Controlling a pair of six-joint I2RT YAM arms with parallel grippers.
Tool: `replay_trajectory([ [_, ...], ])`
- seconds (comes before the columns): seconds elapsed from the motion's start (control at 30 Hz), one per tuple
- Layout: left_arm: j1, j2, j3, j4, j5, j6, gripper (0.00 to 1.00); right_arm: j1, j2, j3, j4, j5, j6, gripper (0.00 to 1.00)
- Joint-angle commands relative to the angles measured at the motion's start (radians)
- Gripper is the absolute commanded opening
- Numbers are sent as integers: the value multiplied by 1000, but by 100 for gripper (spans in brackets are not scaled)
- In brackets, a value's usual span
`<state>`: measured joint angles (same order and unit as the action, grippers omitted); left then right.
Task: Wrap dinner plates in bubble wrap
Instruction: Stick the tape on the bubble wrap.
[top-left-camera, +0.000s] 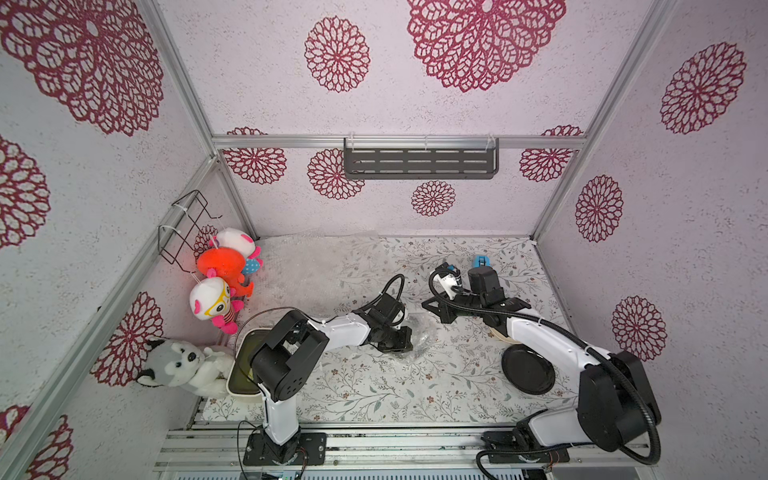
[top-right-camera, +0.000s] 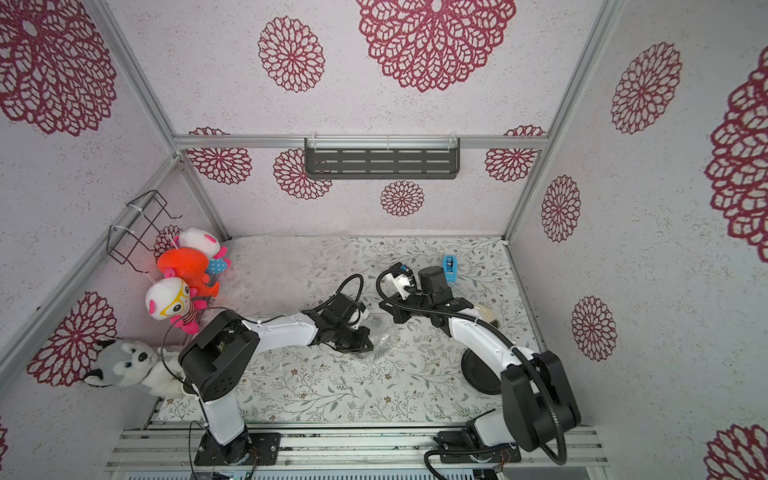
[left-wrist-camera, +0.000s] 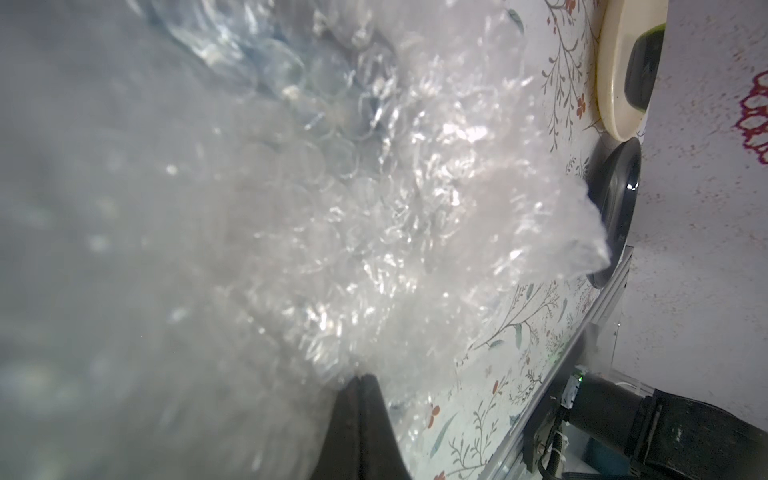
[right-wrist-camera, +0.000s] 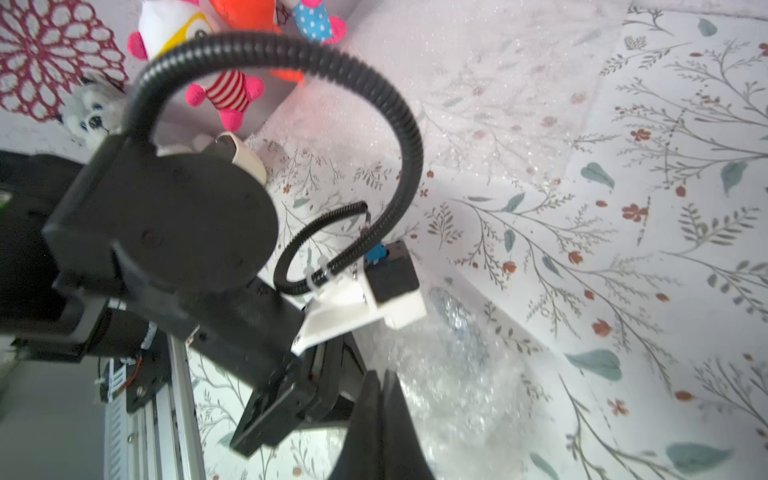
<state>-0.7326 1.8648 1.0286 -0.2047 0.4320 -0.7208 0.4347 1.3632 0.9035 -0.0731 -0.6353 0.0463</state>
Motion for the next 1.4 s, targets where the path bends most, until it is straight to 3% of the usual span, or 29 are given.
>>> replay_trajectory([
  [0.0, -19, -3, -16, -42, -3, 12, 0, 0, -119, -45, -29, -50, 28, 0],
  [0.23, -22, 2, -13, -44, 4, 17, 0, 3, -315, -129, -81, -165, 103, 0],
  [0.43, -22, 2, -13, -43, 4, 17, 0, 4, -337, -132, -90, -187, 123, 0],
  [0.67, -22, -3, -16, -33, 11, 21, 0, 8, -119, -104, 7, -197, 77, 0],
  [0.9, -22, -15, -27, -13, 18, 25, 0, 17, 211, 27, 21, -183, -21, 0],
  [1.1, -24, -16, -30, 4, 36, 33, 1, 29, 438, 134, 101, -189, -4, 0],
  [1.37, -23, -23, -32, 1, 26, 33, 2, 38, 561, 216, 95, -140, -6, 0],
])
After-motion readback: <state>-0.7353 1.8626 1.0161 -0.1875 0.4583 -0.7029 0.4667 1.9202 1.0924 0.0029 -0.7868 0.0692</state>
